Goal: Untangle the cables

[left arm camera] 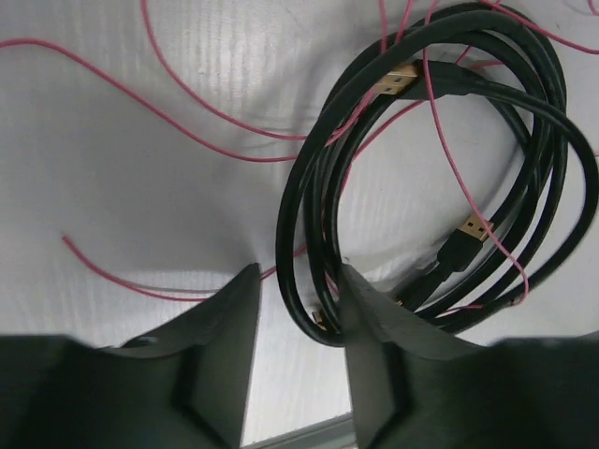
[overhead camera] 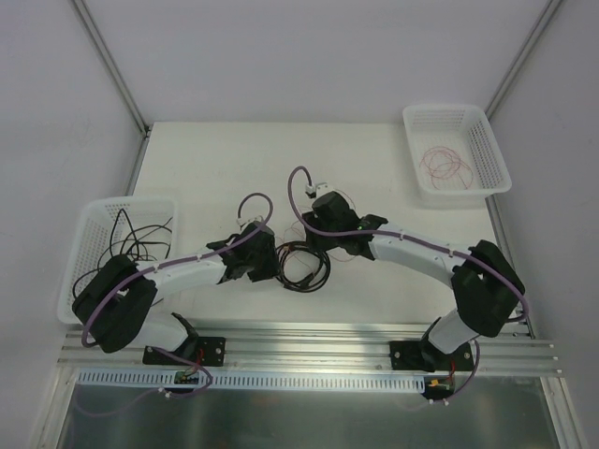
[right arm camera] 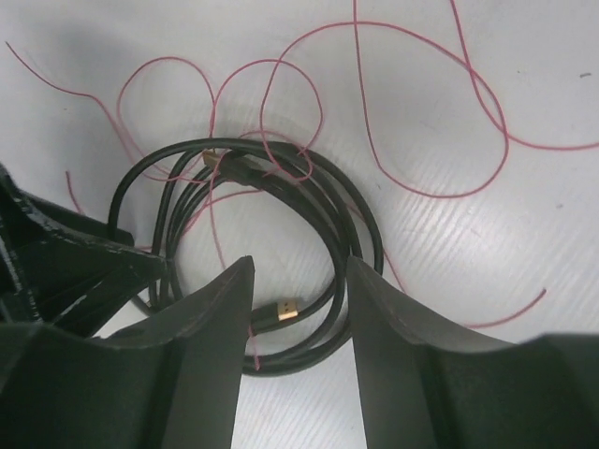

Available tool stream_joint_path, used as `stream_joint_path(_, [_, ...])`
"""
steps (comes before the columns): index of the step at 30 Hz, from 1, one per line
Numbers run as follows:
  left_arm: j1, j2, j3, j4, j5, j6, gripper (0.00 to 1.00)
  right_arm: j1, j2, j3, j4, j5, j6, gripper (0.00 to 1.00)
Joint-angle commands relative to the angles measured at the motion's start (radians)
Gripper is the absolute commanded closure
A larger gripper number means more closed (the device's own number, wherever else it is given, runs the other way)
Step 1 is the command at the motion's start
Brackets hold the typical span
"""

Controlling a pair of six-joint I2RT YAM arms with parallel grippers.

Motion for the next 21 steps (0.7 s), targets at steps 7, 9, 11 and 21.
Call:
stream_joint_path(7, [-0.039, 0.026, 0.011, 0.031, -0.054, -0.015, 1.00, -0.025, 0.160, 0.080, 0.192, -0.112, -0.158, 0.51])
stream_joint_path(9, [-0.039, 0.016, 0.006, 0.029, -0.052, -0.008, 1.00, -0.027, 0.199, 0.091, 0.198, -0.106, -0.166, 0.50])
stream_joint_path(11, [-0.039, 0.012, 0.002, 0.029, -0.048, 0.001, 1.00, -0.027, 0.220, 0.109, 0.195, -0.093, -0.177, 0.50])
stream_joint_path(21, [-0.039, 0.009, 0.005, 0.006, -0.032, 0.035, 1.00, -0.039, 0.220, 0.077, 0.149, -0.049, -0.185, 0.52])
